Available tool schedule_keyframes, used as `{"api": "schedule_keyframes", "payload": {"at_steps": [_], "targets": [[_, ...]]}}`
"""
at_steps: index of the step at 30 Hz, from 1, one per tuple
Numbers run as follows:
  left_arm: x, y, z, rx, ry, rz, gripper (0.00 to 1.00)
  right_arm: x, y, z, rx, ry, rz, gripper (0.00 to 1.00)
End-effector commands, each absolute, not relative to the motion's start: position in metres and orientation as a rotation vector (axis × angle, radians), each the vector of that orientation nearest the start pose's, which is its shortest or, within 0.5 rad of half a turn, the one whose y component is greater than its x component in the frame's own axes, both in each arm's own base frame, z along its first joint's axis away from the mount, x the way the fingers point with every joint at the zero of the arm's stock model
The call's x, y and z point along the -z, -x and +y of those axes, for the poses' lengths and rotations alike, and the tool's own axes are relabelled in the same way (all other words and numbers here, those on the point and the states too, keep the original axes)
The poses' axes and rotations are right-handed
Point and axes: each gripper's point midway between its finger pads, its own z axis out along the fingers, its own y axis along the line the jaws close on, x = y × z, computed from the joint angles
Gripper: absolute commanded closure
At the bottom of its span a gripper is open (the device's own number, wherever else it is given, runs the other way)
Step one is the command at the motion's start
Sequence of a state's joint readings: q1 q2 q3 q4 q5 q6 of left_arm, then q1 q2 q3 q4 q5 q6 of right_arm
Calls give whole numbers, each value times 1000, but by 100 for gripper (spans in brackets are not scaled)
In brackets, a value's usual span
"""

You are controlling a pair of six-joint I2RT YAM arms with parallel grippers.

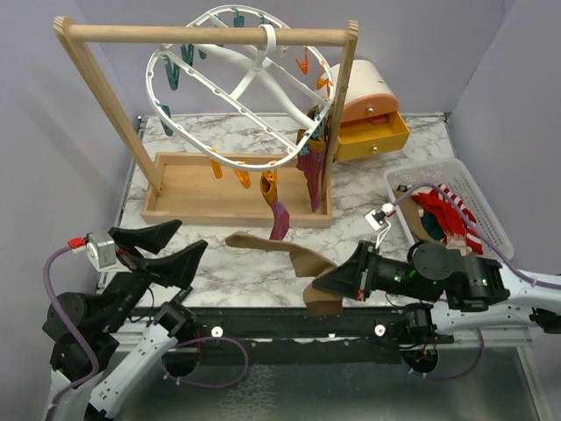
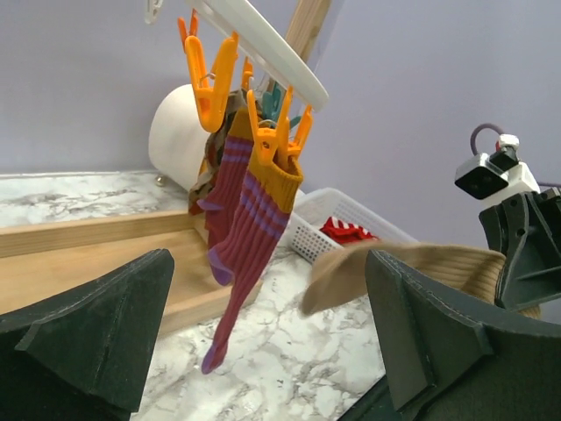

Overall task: Clip the socks to the hanger
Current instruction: Pick up the sock from the bin.

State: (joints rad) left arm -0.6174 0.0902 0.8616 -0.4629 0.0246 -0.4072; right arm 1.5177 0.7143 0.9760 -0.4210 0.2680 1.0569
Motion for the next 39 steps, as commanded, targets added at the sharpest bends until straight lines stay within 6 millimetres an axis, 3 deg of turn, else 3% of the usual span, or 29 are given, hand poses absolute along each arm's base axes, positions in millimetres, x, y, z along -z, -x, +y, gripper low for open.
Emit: {"api": "schedule_keyframes", "payload": {"at_steps": [1, 6, 12, 18, 22, 30, 35, 39], "targets": [[-378, -115, -103, 791, -249, 1347, 1, -310, -31, 284, -1470, 30, 2243, 99], [-369, -118, -132, 804, -445, 1382, 1, -313, -30, 308, -1419, 42, 2302, 99], [-366, -84, -168, 951, -762, 1227, 1, -346, -53, 327, -1521, -198, 2159, 100], [-355, -71, -176, 980, -880, 1177, 1, -361, -79, 335, -1544, -422, 2062, 100], [-357, -78, -173, 921, -867, 1141, 1, -361, -86, 335, -1642, -551, 1995, 100], [-343, -103, -165, 665, -962, 1063, 1, -334, -96, 351, -1677, -639, 2026, 99], [-311, -125, -162, 502, -1037, 1054, 1, -312, -112, 367, -1715, -705, 2068, 100], [-278, -151, -152, 361, -1045, 1105, 1, -313, -125, 380, -1777, -725, 2047, 99]]}}
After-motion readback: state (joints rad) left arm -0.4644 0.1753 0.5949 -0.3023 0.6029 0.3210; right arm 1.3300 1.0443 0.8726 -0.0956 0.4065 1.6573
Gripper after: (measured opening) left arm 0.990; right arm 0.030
